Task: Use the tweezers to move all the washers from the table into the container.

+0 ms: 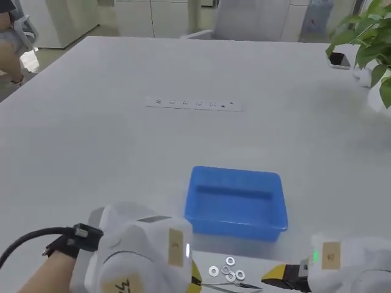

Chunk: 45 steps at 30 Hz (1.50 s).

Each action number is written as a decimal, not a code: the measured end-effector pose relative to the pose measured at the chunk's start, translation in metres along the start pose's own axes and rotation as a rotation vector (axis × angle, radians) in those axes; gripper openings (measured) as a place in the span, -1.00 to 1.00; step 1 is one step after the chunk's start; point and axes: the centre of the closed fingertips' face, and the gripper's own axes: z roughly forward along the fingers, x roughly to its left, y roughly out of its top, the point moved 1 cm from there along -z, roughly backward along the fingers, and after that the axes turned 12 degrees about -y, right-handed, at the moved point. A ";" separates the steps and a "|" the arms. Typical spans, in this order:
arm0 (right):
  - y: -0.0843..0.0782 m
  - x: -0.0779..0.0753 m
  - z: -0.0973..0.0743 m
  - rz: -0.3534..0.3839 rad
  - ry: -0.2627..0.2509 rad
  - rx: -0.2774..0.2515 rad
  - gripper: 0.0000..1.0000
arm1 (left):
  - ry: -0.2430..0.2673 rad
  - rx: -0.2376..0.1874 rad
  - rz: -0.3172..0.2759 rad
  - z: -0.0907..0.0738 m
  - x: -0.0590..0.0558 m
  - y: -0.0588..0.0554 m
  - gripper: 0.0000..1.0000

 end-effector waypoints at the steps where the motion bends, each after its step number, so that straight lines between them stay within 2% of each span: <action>1: 0.001 0.001 0.001 -0.005 0.003 -0.003 -0.68 | 0.001 0.000 0.001 -0.001 -0.001 0.002 -1.00; 6: 0.005 0.007 0.003 -0.025 0.022 -0.012 -0.68 | 0.001 -0.003 0.013 -0.005 -0.007 0.009 -1.00; 14: 0.008 0.017 0.009 -0.077 0.058 -0.017 -0.71 | -0.004 -0.050 0.005 -0.007 -0.015 0.029 -1.00; 19: 0.009 0.017 0.012 -0.099 0.064 -0.019 -0.83 | -0.005 -0.049 0.010 -0.007 -0.015 0.033 -1.00; 23: 0.011 0.017 0.013 -0.090 0.074 -0.025 -0.84 | 0.000 -0.032 0.027 -0.008 -0.014 0.033 -1.00; 28: 0.017 0.013 0.015 -0.098 0.056 -0.041 -0.85 | 0.013 -0.030 0.034 -0.013 -0.010 0.034 -1.00; 37: 0.026 -0.001 0.022 -0.068 0.016 -0.069 -0.85 | 0.033 -0.023 0.043 -0.019 0.003 0.035 -1.00; 45: 0.029 -0.009 0.027 0.005 0.008 -0.103 -0.84 | 0.034 -0.018 0.071 -0.019 0.014 0.045 -1.00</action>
